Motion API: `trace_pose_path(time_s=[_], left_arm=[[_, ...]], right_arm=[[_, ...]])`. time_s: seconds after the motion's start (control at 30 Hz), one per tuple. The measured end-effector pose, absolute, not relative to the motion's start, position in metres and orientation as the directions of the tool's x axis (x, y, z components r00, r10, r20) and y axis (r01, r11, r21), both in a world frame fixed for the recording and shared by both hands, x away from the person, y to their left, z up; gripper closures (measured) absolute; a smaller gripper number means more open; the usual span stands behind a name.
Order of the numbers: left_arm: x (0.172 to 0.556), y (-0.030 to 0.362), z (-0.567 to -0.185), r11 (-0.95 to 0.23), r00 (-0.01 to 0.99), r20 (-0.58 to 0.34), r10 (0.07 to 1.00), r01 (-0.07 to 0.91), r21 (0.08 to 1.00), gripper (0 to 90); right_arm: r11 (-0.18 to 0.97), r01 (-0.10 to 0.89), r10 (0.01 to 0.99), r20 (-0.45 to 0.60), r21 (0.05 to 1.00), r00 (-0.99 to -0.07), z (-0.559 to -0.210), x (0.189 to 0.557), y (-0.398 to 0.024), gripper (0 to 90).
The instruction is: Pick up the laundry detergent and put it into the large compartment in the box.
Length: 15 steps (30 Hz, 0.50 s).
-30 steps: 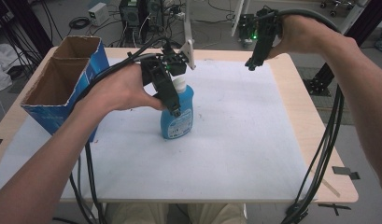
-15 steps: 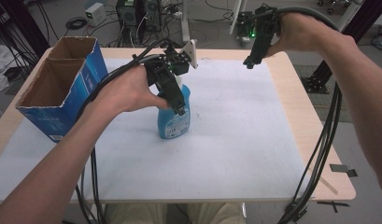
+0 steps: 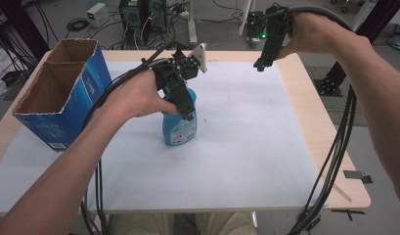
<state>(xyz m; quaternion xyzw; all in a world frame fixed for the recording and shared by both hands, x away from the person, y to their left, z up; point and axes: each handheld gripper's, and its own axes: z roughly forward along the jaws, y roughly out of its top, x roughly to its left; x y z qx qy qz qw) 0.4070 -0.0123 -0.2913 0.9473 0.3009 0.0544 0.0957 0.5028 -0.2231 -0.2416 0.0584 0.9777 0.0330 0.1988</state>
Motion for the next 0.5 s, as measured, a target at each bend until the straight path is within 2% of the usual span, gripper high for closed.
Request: trace_pose_path(time_s=[0.5], left_arm=[[0.4084,-0.0140,-0.2916,-0.798,0.811,0.046,0.583,0.562,0.219,18.5]], right_arm=[[0.990,0.109,0.133,-0.383,0.085,-0.914,-0.2416,0.5026,-0.2259,13.4]])
